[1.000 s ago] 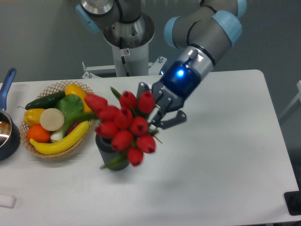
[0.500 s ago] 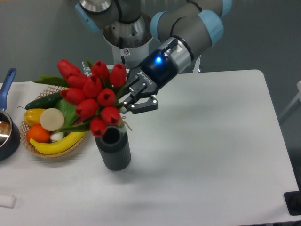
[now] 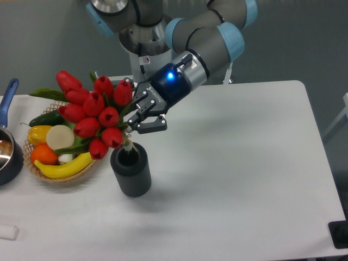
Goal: Insert the flowers into the vase
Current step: 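Raise the tulips and position their stems above the vase opening, then lower the tulip stems down into the dark grey vase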
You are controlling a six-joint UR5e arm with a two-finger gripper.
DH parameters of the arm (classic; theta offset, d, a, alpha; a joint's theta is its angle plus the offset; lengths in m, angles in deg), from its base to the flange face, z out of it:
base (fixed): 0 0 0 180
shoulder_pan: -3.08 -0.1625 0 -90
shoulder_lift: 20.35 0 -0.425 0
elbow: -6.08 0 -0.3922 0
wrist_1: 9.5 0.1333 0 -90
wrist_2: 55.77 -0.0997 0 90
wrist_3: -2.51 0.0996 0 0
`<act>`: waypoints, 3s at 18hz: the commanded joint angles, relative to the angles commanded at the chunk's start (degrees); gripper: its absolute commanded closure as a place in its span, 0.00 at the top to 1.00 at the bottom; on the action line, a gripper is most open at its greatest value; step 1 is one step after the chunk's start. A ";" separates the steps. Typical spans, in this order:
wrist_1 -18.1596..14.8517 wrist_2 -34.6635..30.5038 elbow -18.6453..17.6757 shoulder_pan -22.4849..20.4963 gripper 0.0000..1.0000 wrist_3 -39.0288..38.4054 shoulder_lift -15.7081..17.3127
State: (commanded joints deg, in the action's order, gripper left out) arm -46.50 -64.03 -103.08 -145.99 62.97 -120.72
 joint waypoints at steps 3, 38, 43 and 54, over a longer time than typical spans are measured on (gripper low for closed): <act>-0.09 0.00 -0.09 0.00 0.30 0.70 -0.62; -0.26 -0.70 -6.94 0.09 0.32 11.51 -8.17; -0.26 -0.79 -7.56 -0.09 0.34 14.23 -9.23; -0.26 -0.79 -7.47 -0.88 0.57 15.55 -9.14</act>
State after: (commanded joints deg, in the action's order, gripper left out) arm -46.76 -64.82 -110.55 -146.86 78.53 -129.86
